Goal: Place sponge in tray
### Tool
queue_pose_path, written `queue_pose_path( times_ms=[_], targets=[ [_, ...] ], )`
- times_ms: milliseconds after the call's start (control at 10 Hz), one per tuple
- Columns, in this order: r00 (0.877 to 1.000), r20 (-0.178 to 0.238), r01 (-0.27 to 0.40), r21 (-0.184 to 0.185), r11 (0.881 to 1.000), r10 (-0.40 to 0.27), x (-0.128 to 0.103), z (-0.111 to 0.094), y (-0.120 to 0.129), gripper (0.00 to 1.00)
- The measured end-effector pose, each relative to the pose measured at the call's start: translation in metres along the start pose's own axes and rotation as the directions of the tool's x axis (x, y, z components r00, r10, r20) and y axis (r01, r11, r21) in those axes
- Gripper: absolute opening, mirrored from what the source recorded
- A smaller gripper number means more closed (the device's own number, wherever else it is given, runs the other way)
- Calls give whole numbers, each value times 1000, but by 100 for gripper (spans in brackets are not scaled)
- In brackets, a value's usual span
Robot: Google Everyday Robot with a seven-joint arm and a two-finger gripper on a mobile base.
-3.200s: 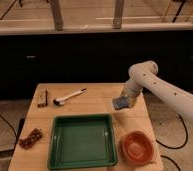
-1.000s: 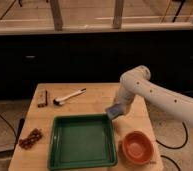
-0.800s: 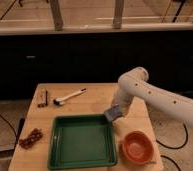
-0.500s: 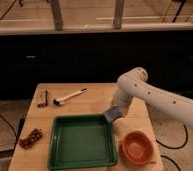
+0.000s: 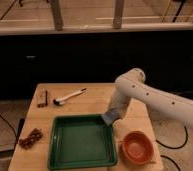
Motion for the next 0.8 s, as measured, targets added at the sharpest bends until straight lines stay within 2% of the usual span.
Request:
queue_pose_path(
  times_ms=[500,800],
  targets=[
    [997,22,74,-8,997,-74,-20,-1,-8,0],
    [992,36,122,-14,992,-121,-37,7,-18,0]
  ],
)
